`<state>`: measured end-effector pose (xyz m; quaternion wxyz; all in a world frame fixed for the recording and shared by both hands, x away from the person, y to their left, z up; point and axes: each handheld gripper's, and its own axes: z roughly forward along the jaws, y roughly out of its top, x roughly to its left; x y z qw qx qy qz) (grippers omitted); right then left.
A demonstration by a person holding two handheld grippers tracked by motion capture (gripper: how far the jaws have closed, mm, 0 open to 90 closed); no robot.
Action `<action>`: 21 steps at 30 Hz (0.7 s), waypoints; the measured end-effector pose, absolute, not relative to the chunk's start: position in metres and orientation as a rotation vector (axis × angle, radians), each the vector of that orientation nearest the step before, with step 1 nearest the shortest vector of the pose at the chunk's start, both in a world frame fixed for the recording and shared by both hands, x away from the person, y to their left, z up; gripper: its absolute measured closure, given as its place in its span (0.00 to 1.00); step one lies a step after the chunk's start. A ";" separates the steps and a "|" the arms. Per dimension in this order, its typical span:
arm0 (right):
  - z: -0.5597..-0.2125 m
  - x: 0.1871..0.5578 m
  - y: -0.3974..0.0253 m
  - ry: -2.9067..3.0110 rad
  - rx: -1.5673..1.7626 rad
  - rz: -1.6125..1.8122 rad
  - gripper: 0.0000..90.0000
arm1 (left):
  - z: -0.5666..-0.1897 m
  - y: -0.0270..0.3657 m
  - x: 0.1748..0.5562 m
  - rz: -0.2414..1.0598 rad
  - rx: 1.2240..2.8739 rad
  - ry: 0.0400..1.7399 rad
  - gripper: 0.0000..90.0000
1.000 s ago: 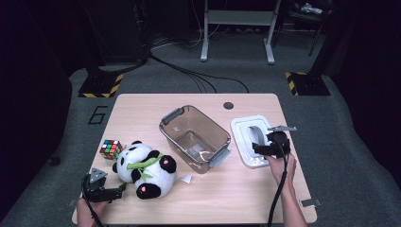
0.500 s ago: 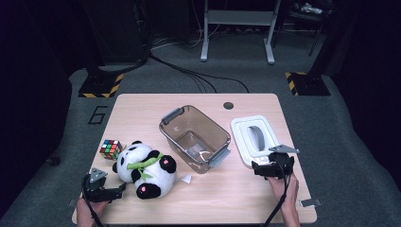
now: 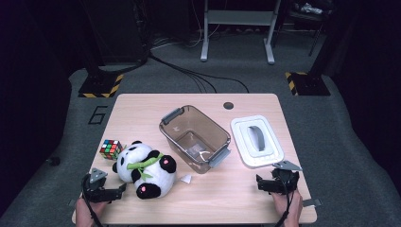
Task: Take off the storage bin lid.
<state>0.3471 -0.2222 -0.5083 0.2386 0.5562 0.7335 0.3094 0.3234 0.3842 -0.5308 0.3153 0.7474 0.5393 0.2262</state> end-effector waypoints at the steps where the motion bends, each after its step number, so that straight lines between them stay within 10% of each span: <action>1: -0.510 0.347 -0.222 2.011 1.523 0.845 0.00 | -0.531 0.384 0.323 0.598 1.963 1.419 0.00; 21: -0.529 0.347 -0.224 2.018 1.534 0.850 0.00 | -0.467 0.393 0.307 0.600 1.944 1.329 0.02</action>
